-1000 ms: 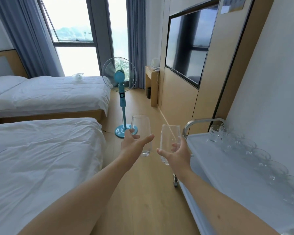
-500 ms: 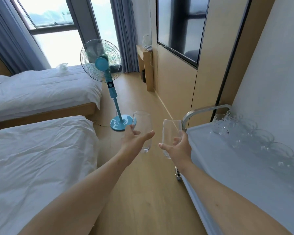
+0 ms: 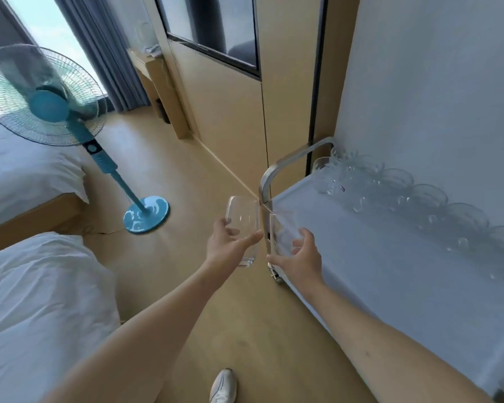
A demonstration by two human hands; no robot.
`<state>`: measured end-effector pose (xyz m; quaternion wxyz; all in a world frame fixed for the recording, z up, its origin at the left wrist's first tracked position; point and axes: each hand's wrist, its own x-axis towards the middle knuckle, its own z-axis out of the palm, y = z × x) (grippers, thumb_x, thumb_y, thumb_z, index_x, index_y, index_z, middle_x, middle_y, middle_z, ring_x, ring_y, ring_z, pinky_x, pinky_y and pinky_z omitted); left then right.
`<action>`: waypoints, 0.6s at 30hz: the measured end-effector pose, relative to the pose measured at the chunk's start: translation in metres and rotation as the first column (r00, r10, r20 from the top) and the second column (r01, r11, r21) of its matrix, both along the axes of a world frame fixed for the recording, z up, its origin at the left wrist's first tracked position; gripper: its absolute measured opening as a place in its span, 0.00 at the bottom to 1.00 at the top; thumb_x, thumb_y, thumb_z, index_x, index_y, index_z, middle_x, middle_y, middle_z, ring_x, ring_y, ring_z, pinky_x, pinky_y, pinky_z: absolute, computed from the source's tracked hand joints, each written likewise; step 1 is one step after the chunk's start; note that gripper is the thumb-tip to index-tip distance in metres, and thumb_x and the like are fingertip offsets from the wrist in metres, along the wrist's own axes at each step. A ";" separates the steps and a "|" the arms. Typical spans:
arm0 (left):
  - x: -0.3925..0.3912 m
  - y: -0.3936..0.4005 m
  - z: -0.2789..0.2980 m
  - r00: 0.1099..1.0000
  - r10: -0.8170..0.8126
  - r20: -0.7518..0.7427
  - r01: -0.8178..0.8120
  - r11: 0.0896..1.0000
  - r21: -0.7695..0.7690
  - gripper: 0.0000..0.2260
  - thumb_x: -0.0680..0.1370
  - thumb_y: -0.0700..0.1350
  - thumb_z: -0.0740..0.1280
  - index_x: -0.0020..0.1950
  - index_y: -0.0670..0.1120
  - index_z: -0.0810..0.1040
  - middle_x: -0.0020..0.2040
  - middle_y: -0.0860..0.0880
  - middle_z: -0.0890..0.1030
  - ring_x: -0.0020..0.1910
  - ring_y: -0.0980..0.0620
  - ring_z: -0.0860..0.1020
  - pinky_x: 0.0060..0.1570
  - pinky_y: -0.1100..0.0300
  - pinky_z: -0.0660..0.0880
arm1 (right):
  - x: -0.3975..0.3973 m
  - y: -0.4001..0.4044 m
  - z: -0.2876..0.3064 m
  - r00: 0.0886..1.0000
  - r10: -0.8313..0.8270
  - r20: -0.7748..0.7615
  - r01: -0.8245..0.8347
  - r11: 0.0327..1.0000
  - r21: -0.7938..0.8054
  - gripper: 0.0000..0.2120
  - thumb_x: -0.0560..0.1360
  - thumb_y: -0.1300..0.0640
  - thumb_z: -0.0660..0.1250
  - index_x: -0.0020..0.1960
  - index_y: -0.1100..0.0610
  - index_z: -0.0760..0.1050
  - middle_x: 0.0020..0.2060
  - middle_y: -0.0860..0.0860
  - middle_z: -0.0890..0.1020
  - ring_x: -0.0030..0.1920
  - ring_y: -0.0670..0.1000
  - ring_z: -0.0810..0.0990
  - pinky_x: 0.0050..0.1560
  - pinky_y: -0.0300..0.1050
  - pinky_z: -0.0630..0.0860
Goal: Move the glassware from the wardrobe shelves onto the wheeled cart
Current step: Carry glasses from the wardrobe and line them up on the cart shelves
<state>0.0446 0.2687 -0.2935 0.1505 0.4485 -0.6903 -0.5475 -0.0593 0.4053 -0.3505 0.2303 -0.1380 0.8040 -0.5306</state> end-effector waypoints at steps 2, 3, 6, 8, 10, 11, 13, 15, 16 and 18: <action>-0.010 -0.006 -0.012 0.997 -0.082 0.016 0.081 0.996 0.024 0.42 0.58 0.66 0.78 0.67 0.56 0.67 0.57 0.52 0.76 0.54 0.51 0.80 0.47 0.54 0.81 | -0.001 0.005 -0.010 0.996 -0.082 0.040 0.081 0.996 0.030 0.50 0.63 0.49 0.83 0.77 0.52 0.60 0.60 0.51 0.74 0.58 0.51 0.75 0.60 0.49 0.75; -0.015 -0.009 -0.017 0.992 -0.121 0.018 0.121 0.992 0.040 0.42 0.57 0.66 0.78 0.66 0.56 0.67 0.57 0.52 0.76 0.54 0.52 0.80 0.41 0.59 0.80 | -0.001 0.009 -0.013 0.991 -0.119 0.060 0.117 0.992 0.046 0.49 0.64 0.49 0.83 0.77 0.52 0.59 0.61 0.51 0.74 0.59 0.52 0.75 0.61 0.51 0.76; -0.031 -0.017 -0.033 0.975 -0.221 0.033 0.218 0.973 0.080 0.40 0.57 0.66 0.78 0.63 0.54 0.68 0.54 0.53 0.77 0.51 0.52 0.81 0.33 0.64 0.76 | 0.001 0.019 -0.022 0.968 -0.234 0.093 0.225 0.969 0.099 0.48 0.64 0.51 0.83 0.77 0.52 0.59 0.60 0.51 0.73 0.60 0.52 0.74 0.63 0.55 0.75; -0.044 -0.019 -0.044 0.959 -0.280 0.043 0.275 0.955 0.108 0.36 0.60 0.64 0.79 0.61 0.52 0.70 0.53 0.51 0.79 0.49 0.51 0.82 0.37 0.61 0.76 | 0.003 0.026 -0.025 0.944 -0.315 0.102 0.302 0.945 0.126 0.48 0.65 0.53 0.82 0.77 0.52 0.59 0.60 0.52 0.73 0.58 0.51 0.74 0.62 0.56 0.76; -0.054 -0.018 -0.056 0.935 -0.352 0.045 0.343 0.930 0.134 0.32 0.63 0.62 0.80 0.59 0.53 0.70 0.54 0.50 0.80 0.50 0.51 0.82 0.41 0.58 0.77 | 0.006 0.034 -0.028 0.908 -0.405 0.108 0.388 0.910 0.147 0.48 0.65 0.54 0.82 0.77 0.52 0.60 0.60 0.52 0.73 0.57 0.51 0.74 0.61 0.53 0.76; -0.060 -0.015 -0.060 0.917 -0.395 0.047 0.386 0.912 0.140 0.32 0.63 0.61 0.80 0.60 0.53 0.70 0.54 0.50 0.80 0.51 0.51 0.82 0.42 0.58 0.77 | 0.008 0.038 -0.030 0.888 -0.448 0.108 0.430 0.890 0.152 0.48 0.65 0.55 0.83 0.77 0.52 0.60 0.59 0.51 0.73 0.57 0.51 0.74 0.60 0.50 0.76; -0.068 -0.007 -0.068 0.872 -0.486 0.050 0.474 0.867 0.155 0.36 0.63 0.62 0.80 0.64 0.52 0.70 0.56 0.51 0.79 0.53 0.51 0.81 0.43 0.58 0.79 | 0.013 0.046 -0.035 0.842 -0.527 0.111 0.508 0.846 0.160 0.49 0.64 0.54 0.84 0.77 0.51 0.60 0.58 0.51 0.73 0.57 0.50 0.74 0.59 0.47 0.74; -0.075 0.004 -0.074 0.821 -0.569 0.053 0.553 0.815 0.172 0.41 0.62 0.64 0.79 0.69 0.51 0.68 0.59 0.52 0.78 0.55 0.53 0.81 0.47 0.55 0.81 | 0.021 0.055 -0.041 0.790 -0.602 0.115 0.583 0.796 0.163 0.50 0.63 0.52 0.84 0.77 0.50 0.60 0.59 0.50 0.73 0.58 0.50 0.74 0.60 0.46 0.74; -0.078 0.010 -0.077 0.794 -0.605 0.058 0.590 0.790 0.170 0.43 0.62 0.63 0.79 0.71 0.51 0.67 0.59 0.52 0.77 0.55 0.55 0.80 0.48 0.54 0.82 | 0.026 0.060 -0.045 0.763 -0.637 0.111 0.618 0.769 0.165 0.50 0.63 0.52 0.84 0.77 0.50 0.60 0.59 0.49 0.74 0.59 0.49 0.74 0.61 0.46 0.74; -0.083 0.024 -0.084 0.732 -0.677 0.072 0.664 0.734 0.144 0.40 0.65 0.60 0.80 0.71 0.52 0.66 0.60 0.53 0.76 0.54 0.59 0.79 0.46 0.55 0.82 | 0.036 0.071 -0.053 0.706 -0.702 0.092 0.683 0.710 0.172 0.50 0.62 0.51 0.84 0.77 0.50 0.61 0.60 0.48 0.74 0.59 0.49 0.74 0.60 0.46 0.74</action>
